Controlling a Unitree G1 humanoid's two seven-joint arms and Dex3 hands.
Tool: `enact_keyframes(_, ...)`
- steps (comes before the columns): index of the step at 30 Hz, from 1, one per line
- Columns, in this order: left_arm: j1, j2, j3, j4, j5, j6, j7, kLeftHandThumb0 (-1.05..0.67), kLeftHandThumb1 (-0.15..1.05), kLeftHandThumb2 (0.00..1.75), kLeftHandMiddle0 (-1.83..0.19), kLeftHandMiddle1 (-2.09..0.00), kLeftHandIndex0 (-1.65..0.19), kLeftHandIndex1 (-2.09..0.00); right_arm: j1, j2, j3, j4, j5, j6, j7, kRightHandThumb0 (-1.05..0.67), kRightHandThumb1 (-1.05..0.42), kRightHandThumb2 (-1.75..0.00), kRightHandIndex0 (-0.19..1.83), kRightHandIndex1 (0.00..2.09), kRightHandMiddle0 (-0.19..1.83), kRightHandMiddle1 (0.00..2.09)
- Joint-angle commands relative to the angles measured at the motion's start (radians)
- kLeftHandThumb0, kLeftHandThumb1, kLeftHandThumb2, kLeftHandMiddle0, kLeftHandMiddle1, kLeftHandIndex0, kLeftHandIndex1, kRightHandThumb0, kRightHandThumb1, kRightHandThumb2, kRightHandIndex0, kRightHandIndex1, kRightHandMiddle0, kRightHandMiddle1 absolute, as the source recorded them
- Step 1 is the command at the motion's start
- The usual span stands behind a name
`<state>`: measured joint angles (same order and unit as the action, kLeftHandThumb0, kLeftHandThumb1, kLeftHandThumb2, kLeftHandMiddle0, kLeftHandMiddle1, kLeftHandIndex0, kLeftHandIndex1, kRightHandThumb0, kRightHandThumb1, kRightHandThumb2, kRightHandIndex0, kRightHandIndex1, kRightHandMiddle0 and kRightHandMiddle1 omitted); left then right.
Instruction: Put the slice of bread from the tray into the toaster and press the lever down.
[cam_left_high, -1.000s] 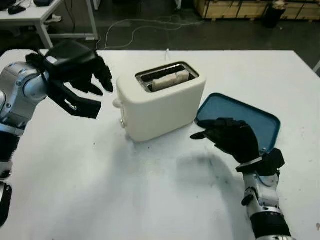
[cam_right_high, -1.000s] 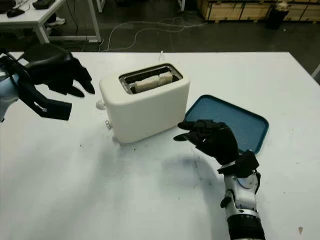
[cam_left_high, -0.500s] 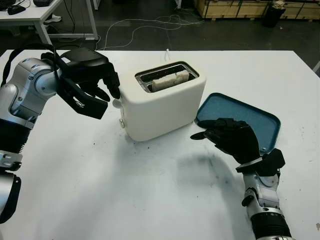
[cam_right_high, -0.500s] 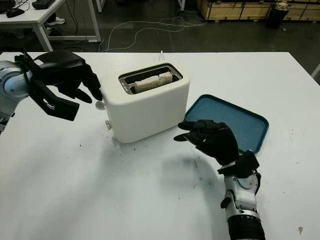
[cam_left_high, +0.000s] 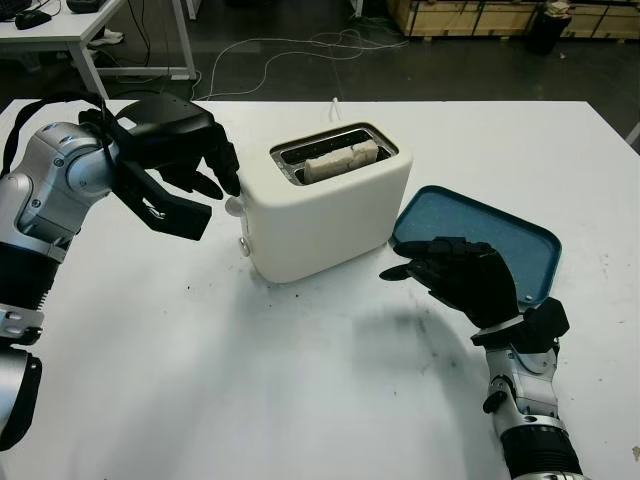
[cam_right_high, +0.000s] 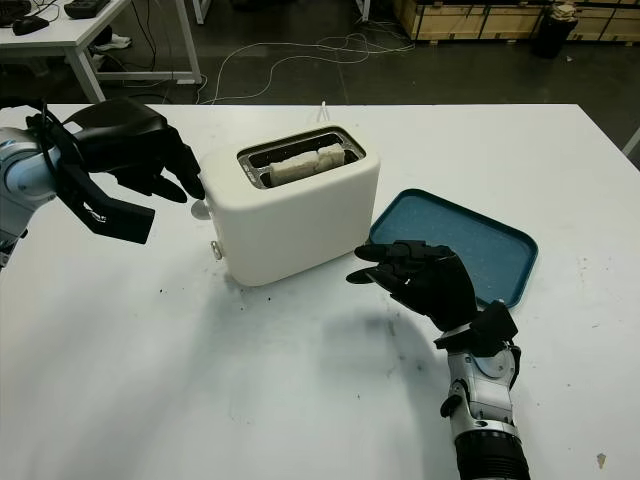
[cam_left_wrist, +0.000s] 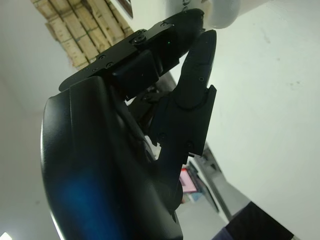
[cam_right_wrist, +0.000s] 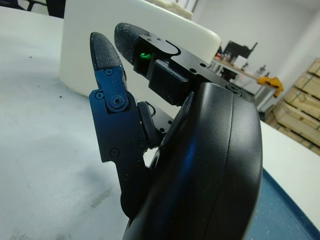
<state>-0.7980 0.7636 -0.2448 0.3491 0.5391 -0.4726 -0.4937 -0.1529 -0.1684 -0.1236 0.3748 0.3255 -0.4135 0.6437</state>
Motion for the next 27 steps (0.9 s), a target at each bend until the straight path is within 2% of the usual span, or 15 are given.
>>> enact_keyframes(1,0.020,-0.004,0.013,0.021,-0.003,-0.025,0.043,-0.41,0.92,0.05,-0.83,-1.31,-1.28,-0.08,0.002,0.007,0.005,-0.010,0.000,0.001,-0.004,-0.53,-0.92,-0.01,1.15,0.27,1.14,0.00)
enact_keyframes(4,0.040,-0.012,0.013,0.052,-0.010,-0.057,0.088,-0.36,0.89,0.02,-0.87,-1.35,-1.28,-0.08,0.003,0.006,0.006,-0.009,0.000,-0.003,-0.004,-0.53,-0.92,-0.02,1.15,0.27,1.14,0.00)
enact_keyframes(7,0.048,-0.016,0.010,0.084,-0.024,-0.077,0.090,-0.34,0.89,0.01,-0.88,-1.38,-1.27,-0.07,0.003,0.001,0.006,-0.008,-0.005,-0.007,-0.005,-0.53,-0.92,-0.02,1.15,0.28,1.14,0.00)
enact_keyframes(12,0.059,-0.017,0.009,0.093,-0.048,-0.053,0.069,-0.32,0.90,0.00,-0.82,-1.43,-1.26,-0.06,0.001,0.001,0.005,-0.009,0.002,-0.002,0.000,-0.52,-0.92,-0.02,1.14,0.28,1.13,0.00)
enact_keyframes(27,0.053,-0.029,-0.006,0.116,-0.016,-0.048,0.101,-0.32,0.87,0.00,-0.85,-1.38,-1.27,-0.07,0.007,0.002,0.006,-0.016,0.003,0.006,-0.003,-0.53,-0.92,-0.01,1.13,0.29,1.14,0.00)
